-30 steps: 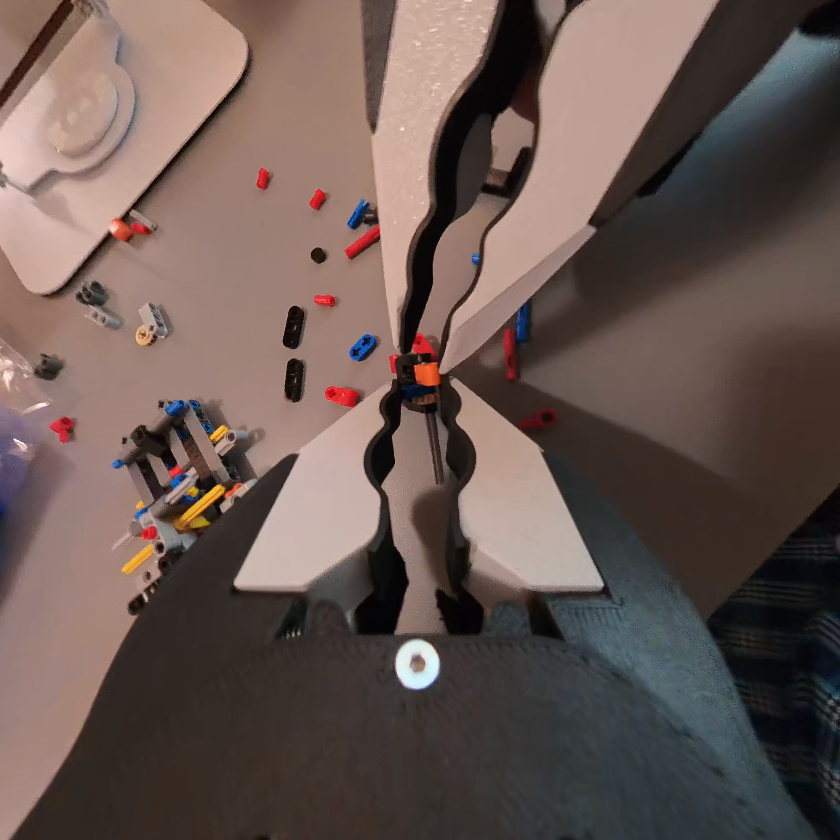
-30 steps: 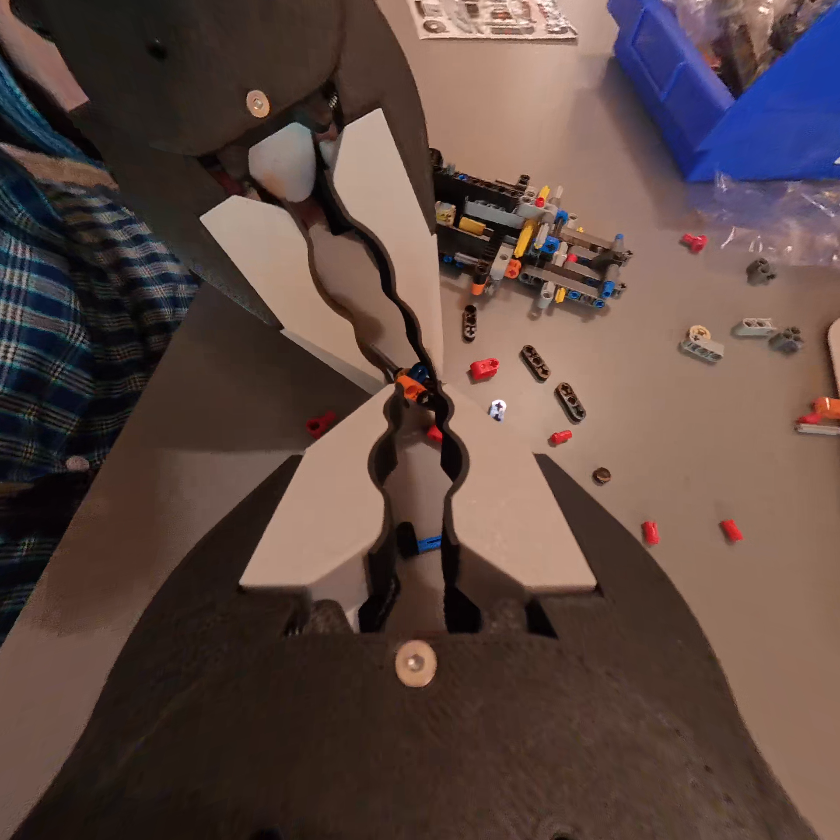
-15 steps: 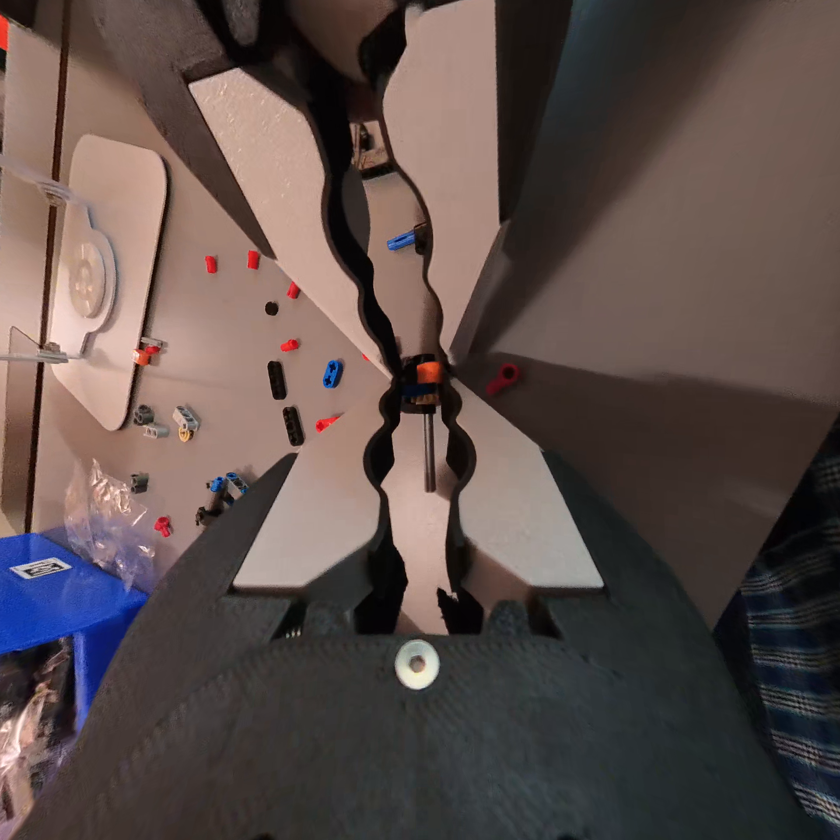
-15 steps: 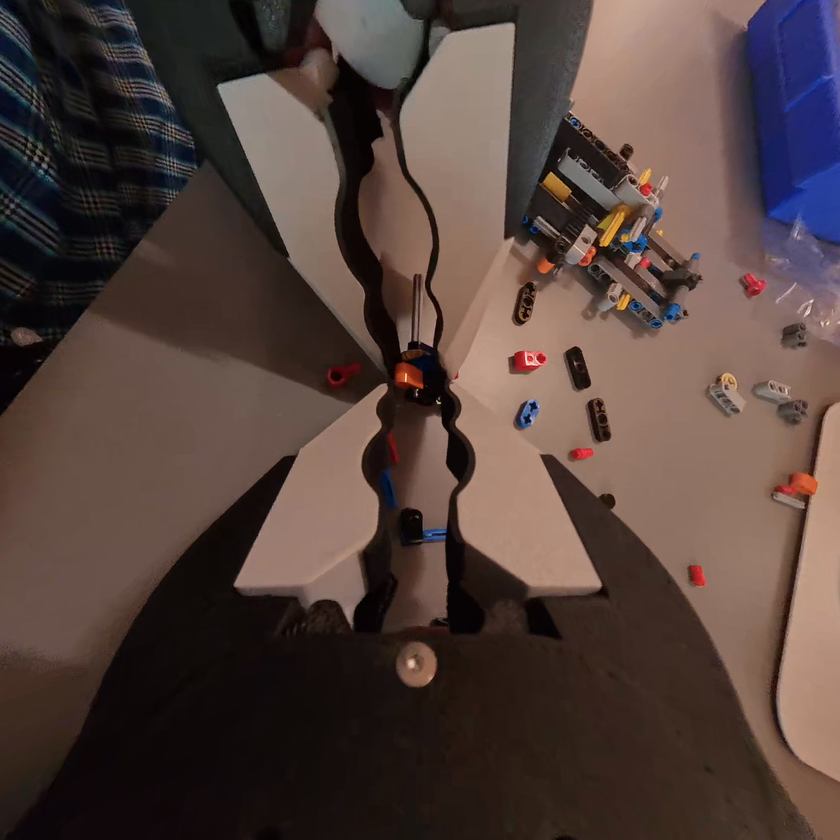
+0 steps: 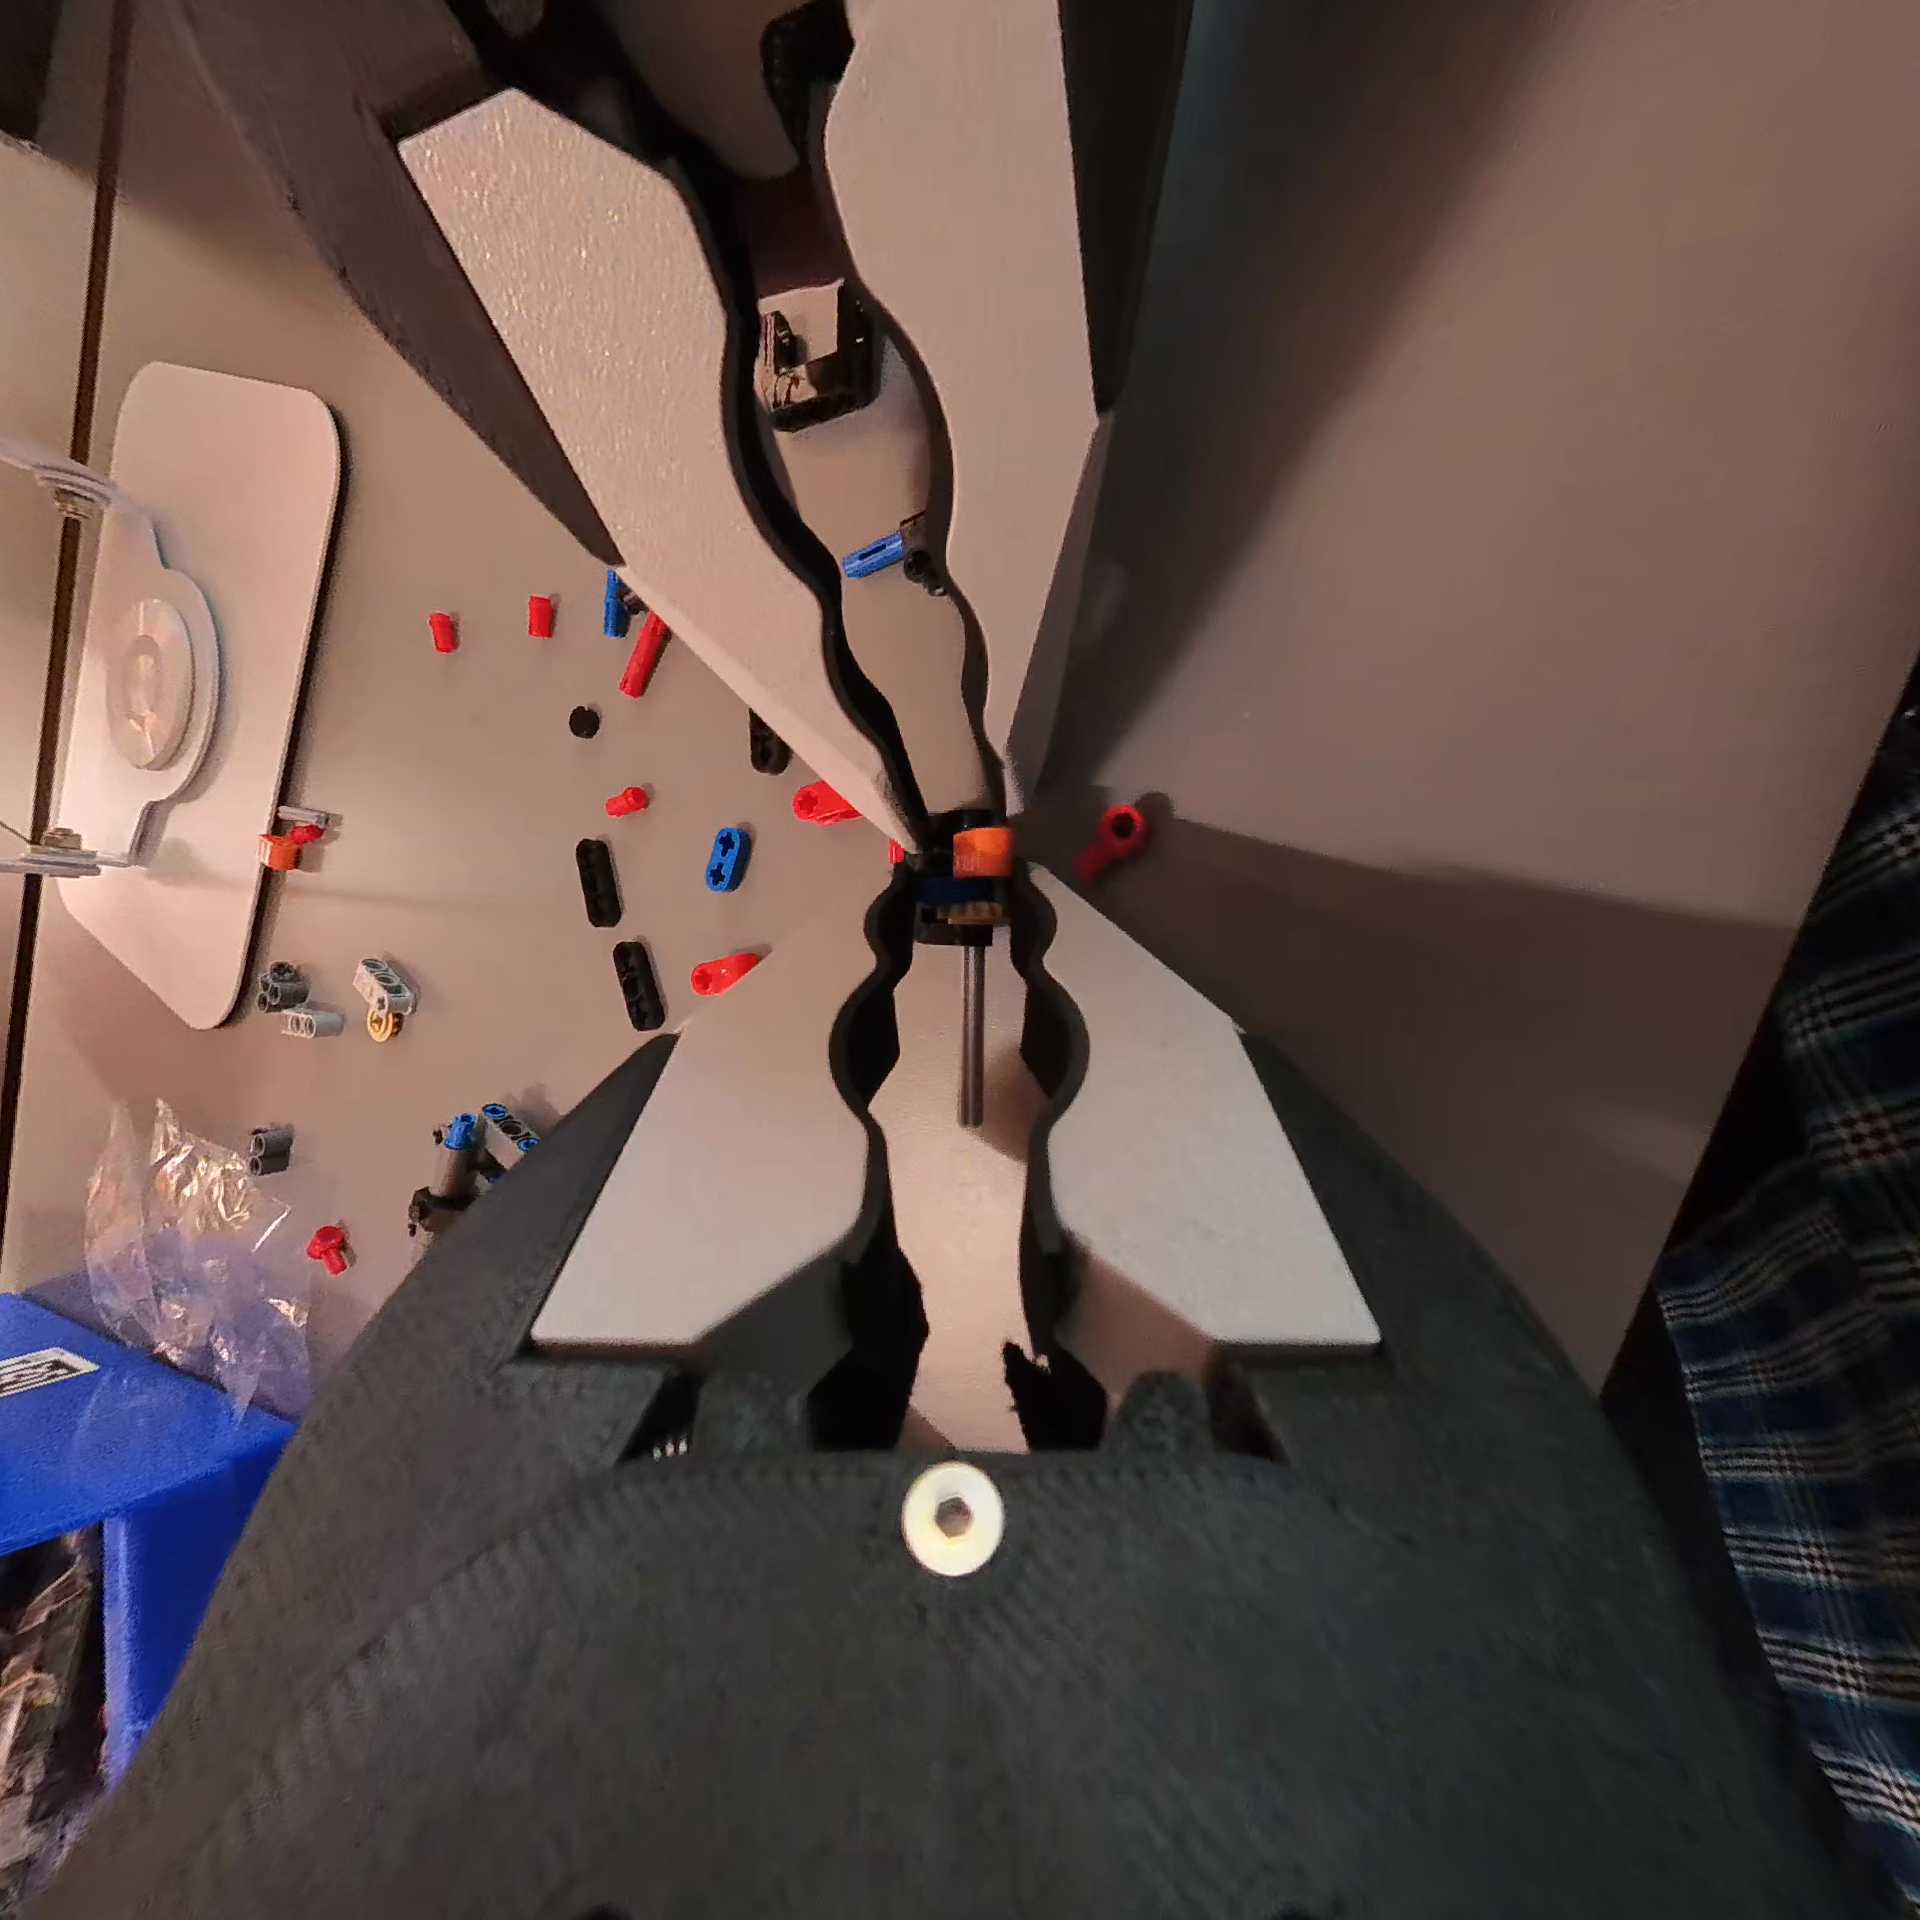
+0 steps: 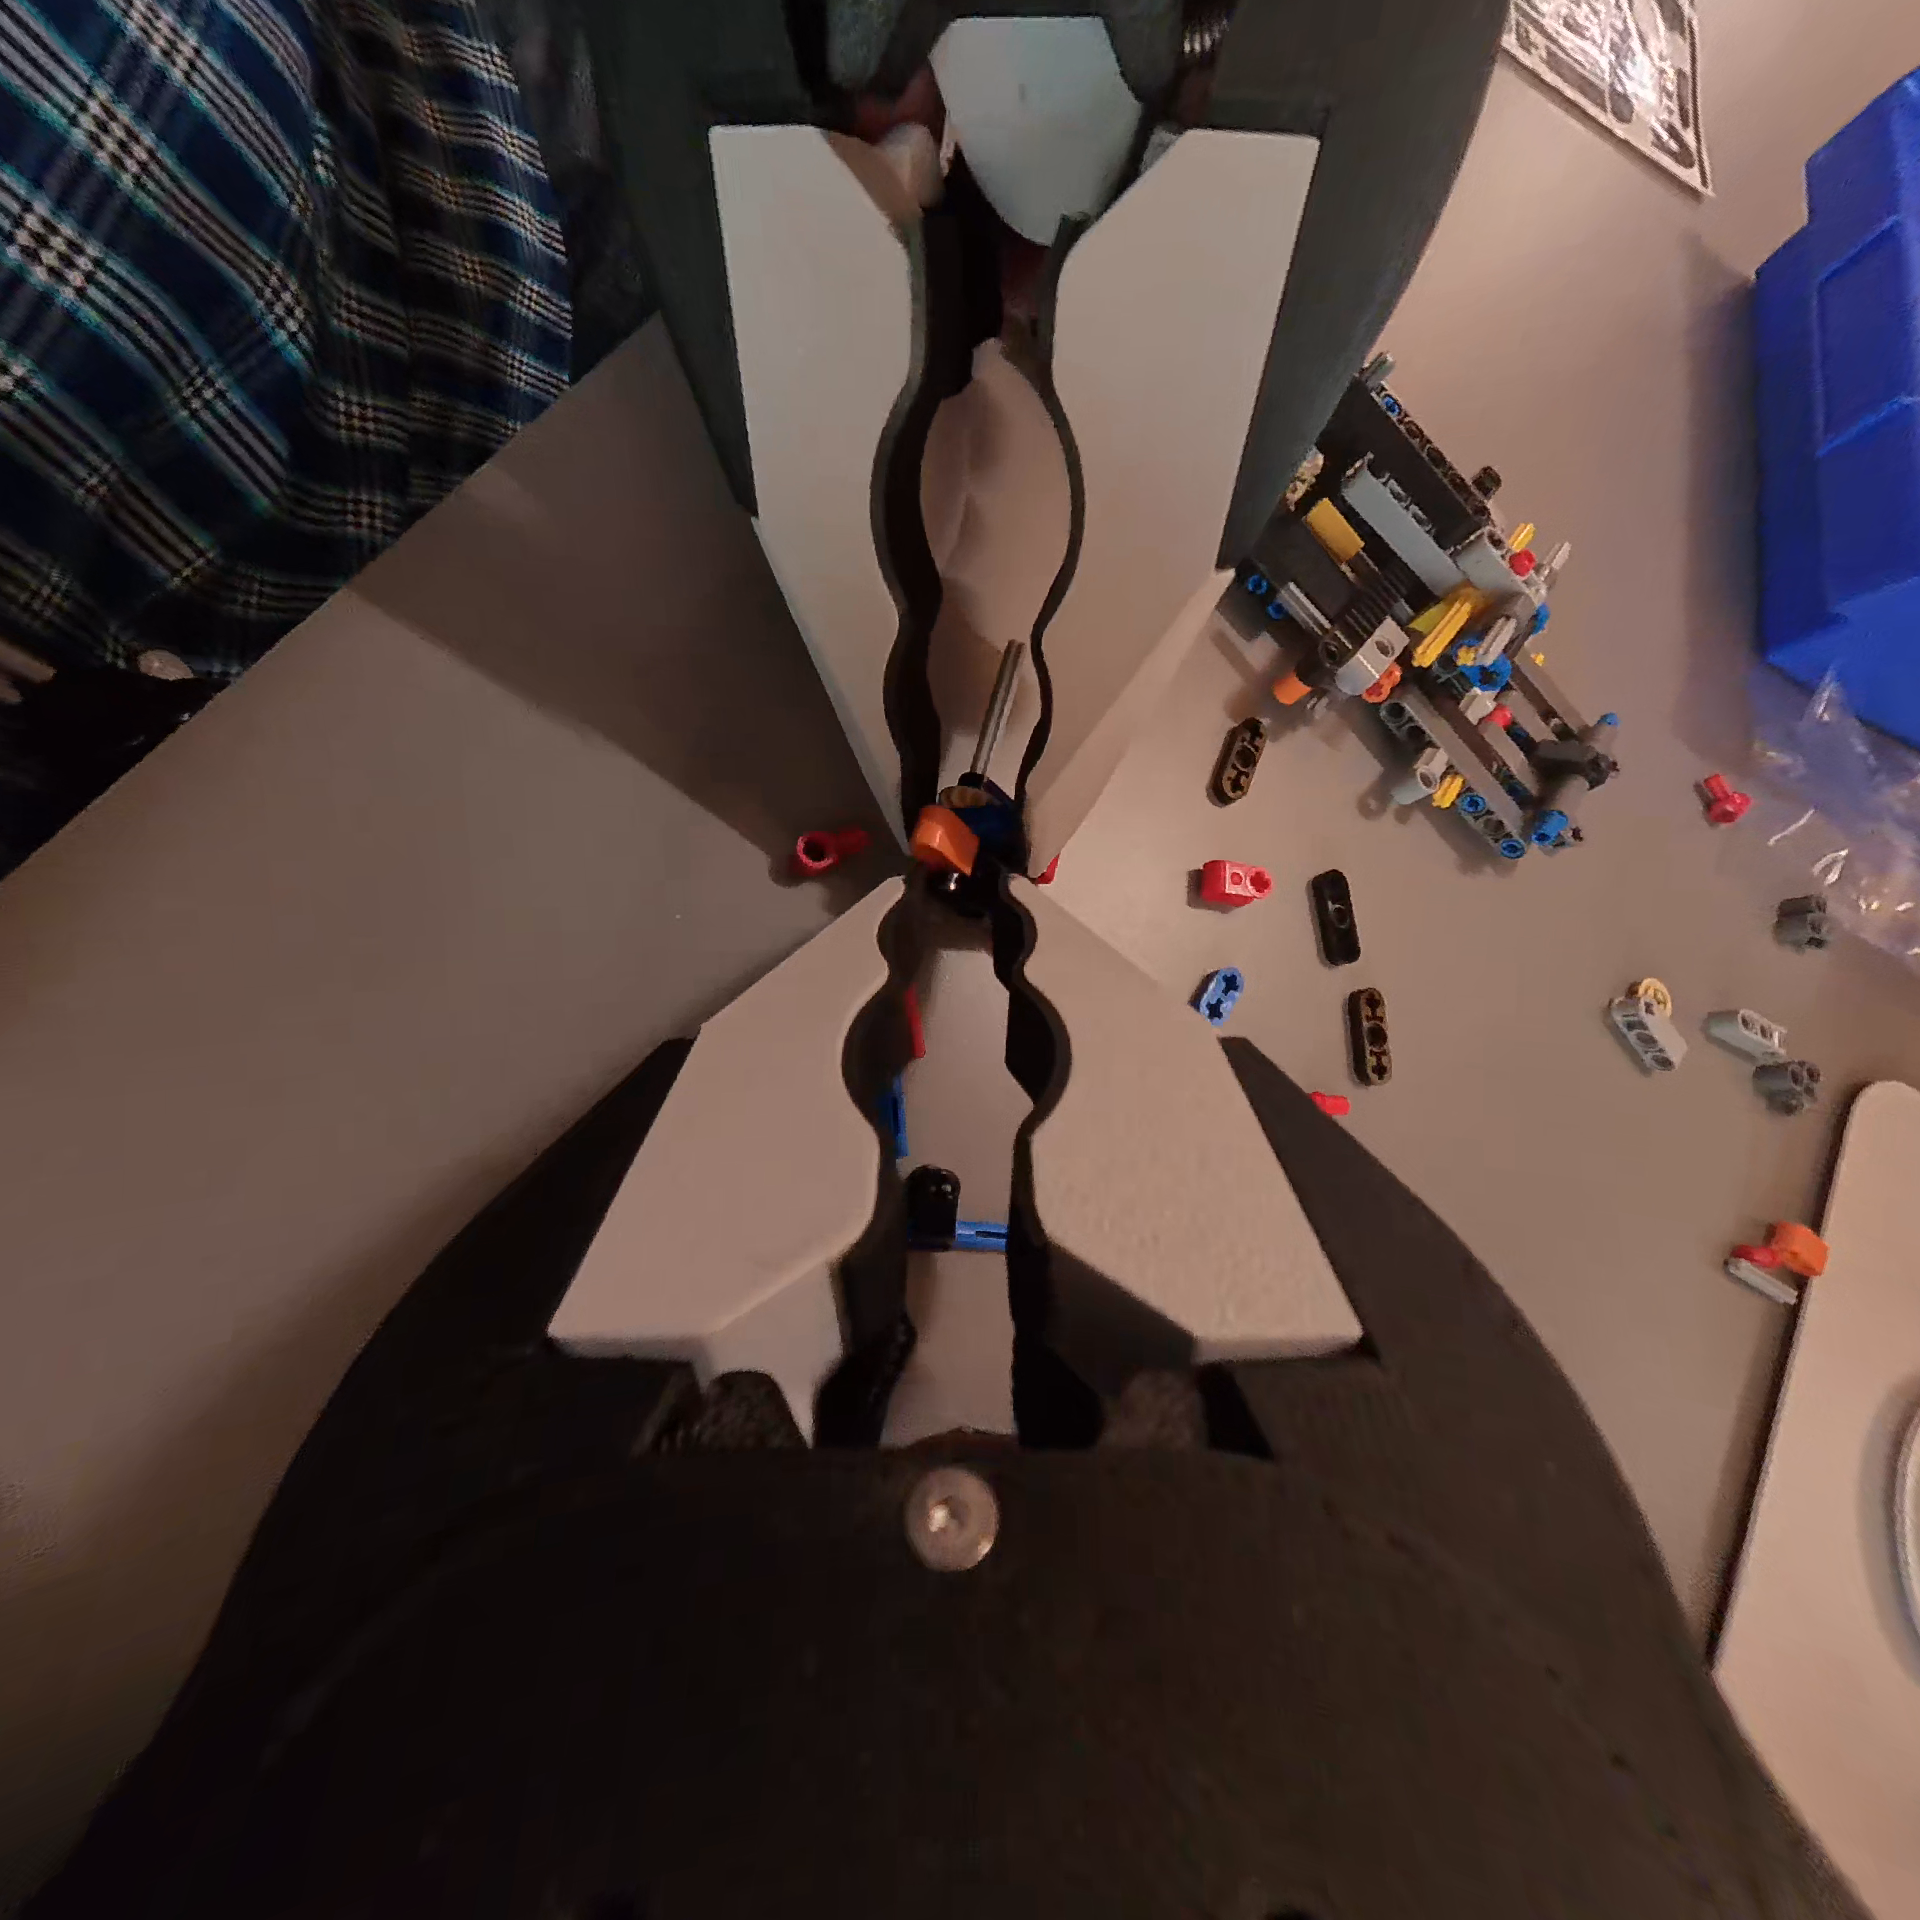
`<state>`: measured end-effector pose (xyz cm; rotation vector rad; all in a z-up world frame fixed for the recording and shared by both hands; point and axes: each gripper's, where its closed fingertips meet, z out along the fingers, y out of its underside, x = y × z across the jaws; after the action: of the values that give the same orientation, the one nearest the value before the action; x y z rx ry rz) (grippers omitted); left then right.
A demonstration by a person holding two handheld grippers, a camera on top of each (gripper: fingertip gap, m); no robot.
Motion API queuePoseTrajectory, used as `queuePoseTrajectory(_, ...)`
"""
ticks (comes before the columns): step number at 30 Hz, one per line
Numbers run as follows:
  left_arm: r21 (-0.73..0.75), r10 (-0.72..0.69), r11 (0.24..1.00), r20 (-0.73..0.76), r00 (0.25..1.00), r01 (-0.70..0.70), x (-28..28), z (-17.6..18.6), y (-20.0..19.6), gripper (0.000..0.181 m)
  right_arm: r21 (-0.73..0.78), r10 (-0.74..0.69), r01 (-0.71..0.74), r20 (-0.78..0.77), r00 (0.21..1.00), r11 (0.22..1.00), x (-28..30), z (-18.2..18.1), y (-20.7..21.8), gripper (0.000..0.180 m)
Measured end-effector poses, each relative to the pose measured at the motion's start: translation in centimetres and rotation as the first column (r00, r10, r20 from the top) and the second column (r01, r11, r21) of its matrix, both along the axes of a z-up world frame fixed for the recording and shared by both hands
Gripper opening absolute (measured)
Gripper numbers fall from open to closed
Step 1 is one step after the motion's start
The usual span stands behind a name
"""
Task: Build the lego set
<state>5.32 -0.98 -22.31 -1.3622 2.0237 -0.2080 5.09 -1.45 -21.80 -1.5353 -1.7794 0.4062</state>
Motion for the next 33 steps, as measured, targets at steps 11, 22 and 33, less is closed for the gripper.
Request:
queuePoseTrajectory(11,0.007,-0.020,1.000,-0.027,0.999,0.020,-0.2,-0.3,-0.1,0.018,0.047,0.100,-0.105,0.107,0.989,0.993,-0.2,-0.3,-0.4,0.006)
queuePoseTrajectory(22,-0.015,-0.001,1.000,-0.049,0.999,0.001,-0.5,-0.4,-0.5,0.020,0.037,0.103,-0.112,0.191,0.976,0.993,-0.2,-0.7,-0.6,0.005)
queuePoseTrajectory(33,0.015,-0.026,1.000,-0.078,0.997,0.028,-1.1,-0.3,-0.5,0.014,0.055,0.169,-0.187,0.242,0.955,0.981,-0.3,-1.0,-0.7,0.000)
